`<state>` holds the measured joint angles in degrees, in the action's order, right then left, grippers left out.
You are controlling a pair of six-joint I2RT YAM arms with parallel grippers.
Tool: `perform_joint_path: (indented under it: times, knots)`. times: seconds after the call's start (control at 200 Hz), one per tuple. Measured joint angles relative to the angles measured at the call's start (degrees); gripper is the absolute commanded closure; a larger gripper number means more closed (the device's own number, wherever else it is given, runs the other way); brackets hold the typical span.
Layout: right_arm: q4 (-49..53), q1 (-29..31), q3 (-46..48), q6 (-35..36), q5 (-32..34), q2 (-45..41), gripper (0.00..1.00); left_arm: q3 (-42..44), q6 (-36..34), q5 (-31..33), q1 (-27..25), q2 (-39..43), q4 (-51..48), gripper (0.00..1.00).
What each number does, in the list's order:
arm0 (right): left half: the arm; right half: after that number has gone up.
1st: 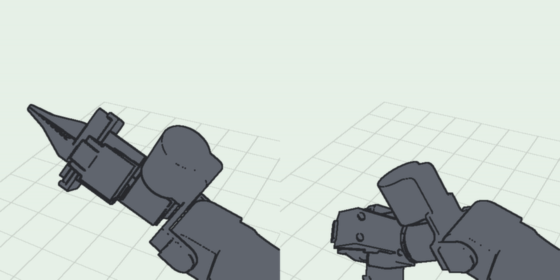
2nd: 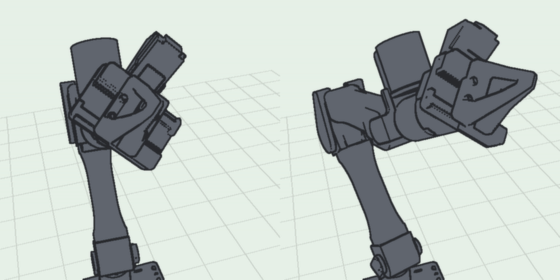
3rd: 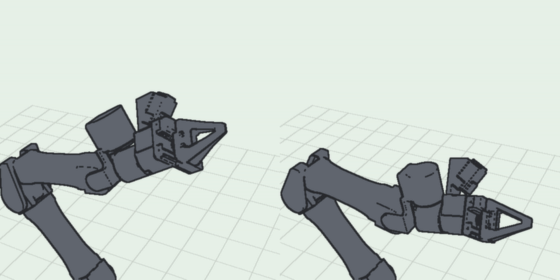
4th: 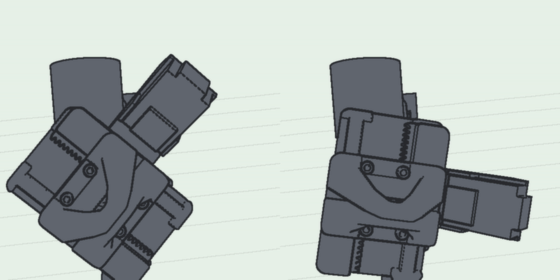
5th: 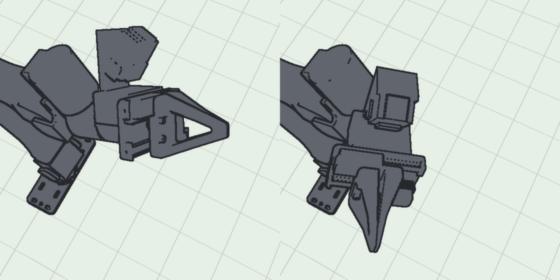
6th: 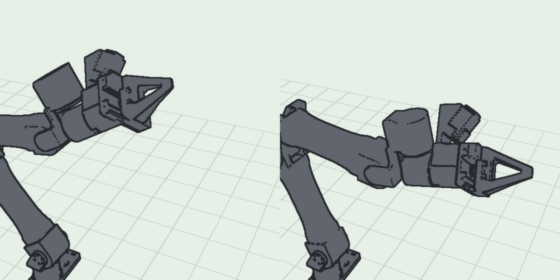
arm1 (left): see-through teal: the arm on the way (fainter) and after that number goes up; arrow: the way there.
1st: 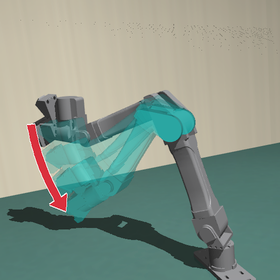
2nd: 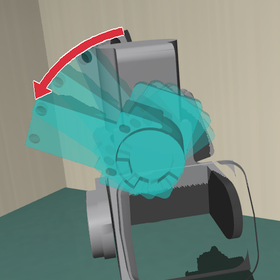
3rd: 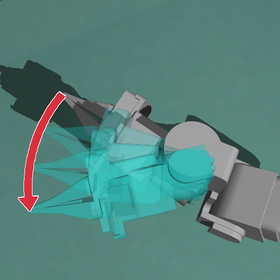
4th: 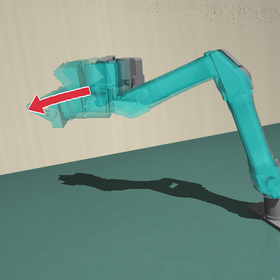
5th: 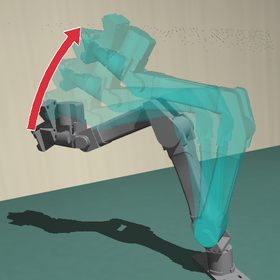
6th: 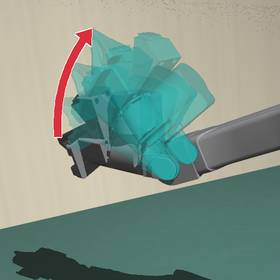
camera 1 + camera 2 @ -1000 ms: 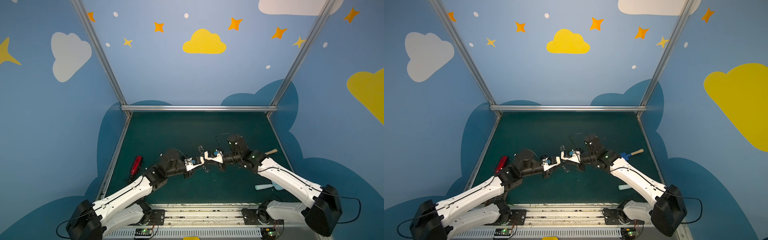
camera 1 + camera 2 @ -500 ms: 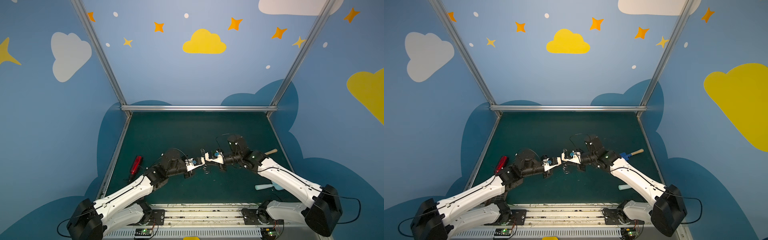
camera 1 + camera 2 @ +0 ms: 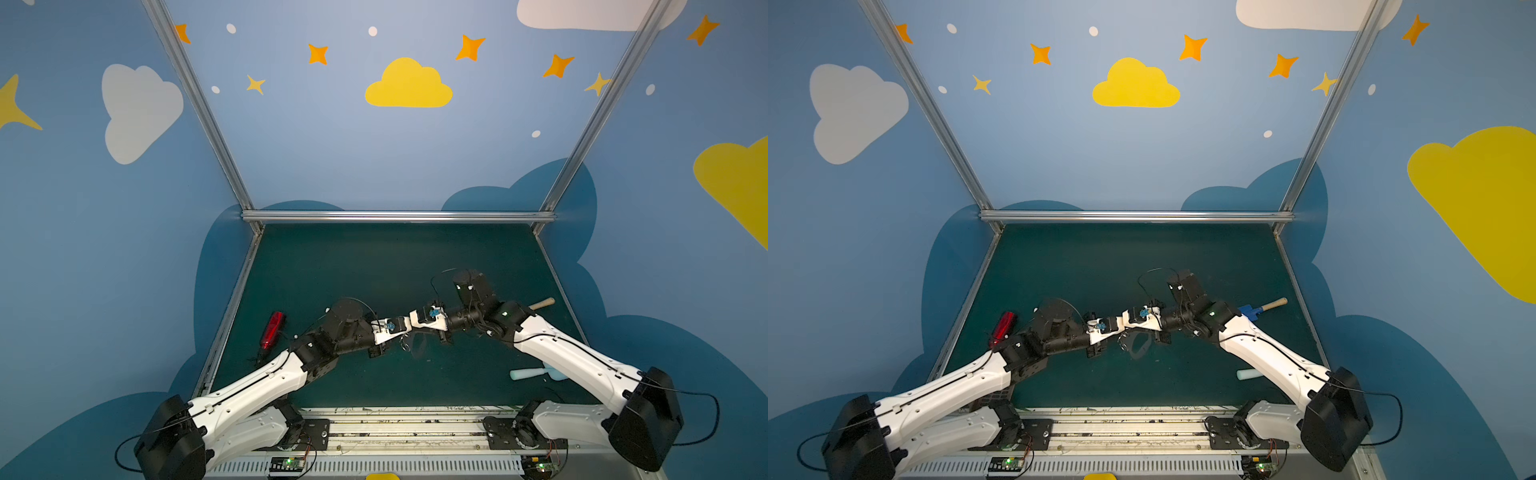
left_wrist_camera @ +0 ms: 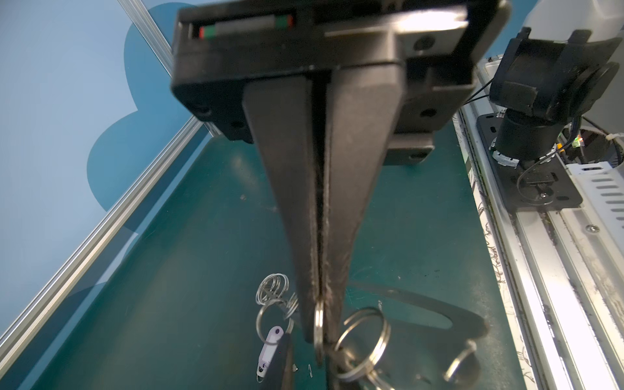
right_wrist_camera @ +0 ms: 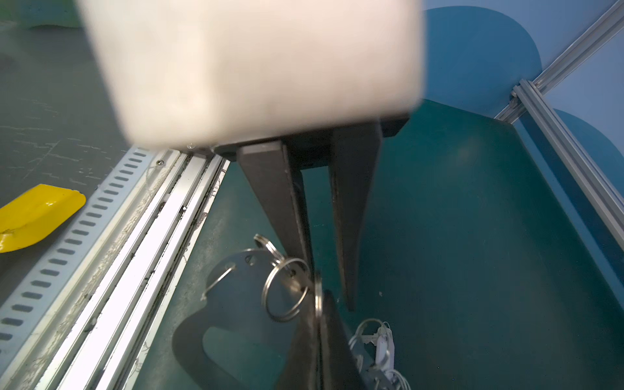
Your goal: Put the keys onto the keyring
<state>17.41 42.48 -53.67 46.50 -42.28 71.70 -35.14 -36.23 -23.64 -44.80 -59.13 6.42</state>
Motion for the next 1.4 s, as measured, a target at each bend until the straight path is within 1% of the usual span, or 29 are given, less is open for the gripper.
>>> perform_joint_path:
  times: [0.195,0.401,0.466,0.531,0.586,0.626,0.711,1.076,1.167,1.272,1.372,1.397]
  knots:
    - [0.3,0.0,-0.5,0.4,-0.3,1.1,1.0,0.0,0.0,0.6,-0.1,0.0,-0.7,0.81]
    - [1.1,0.0,-0.8,0.9,-0.5,1.7,1.0,0.0,-0.5,1.3,-0.9,0.0,-1.6,0.88]
    - [1.3,0.0,-0.8,1.0,-0.5,1.7,1.0,0.0,-0.8,1.4,-1.1,0.0,-1.8,0.88]
    - [1.5,0.0,-0.8,1.3,-0.5,1.7,1.0,0.0,-1.0,1.5,-1.2,0.0,-2.0,0.86]
    - [1.7,0.0,-0.8,1.5,-0.4,1.8,1.0,0.0,-1.1,1.6,-1.3,0.0,-2.0,0.79]
    - [2.0,0.0,-0.8,1.7,-0.4,1.8,1.0,0.0,-1.4,1.7,-1.4,0.0,-2.0,0.76]
    - [2.7,0.0,-0.9,2.2,-0.3,2.0,1.0,0.0,-1.4,1.9,-1.5,0.0,-1.9,0.74]
    - [3.4,-0.2,-1.7,3.4,-0.3,2.7,1.0,0.0,-1.7,1.8,-1.9,-0.1,-1.7,0.83]
    - [3.6,-0.3,-1.7,3.5,-0.3,2.8,1.0,0.0,-1.8,1.9,-1.9,-0.4,-1.7,0.88]
    - [4.3,-0.5,-1.7,3.7,-0.2,3.0,1.0,0.0,-2.2,2.1,-1.9,-0.7,-2.1,0.96]
    - [4.7,-0.5,-1.7,3.8,-0.1,3.0,1.0,0.0,-2.5,2.2,-1.9,-0.8,-2.1,0.96]
    - [4.7,-0.5,-1.7,3.8,-0.1,3.0,0.97,0.0,-2.6,2.3,-1.9,-0.8,-2.1,0.96]
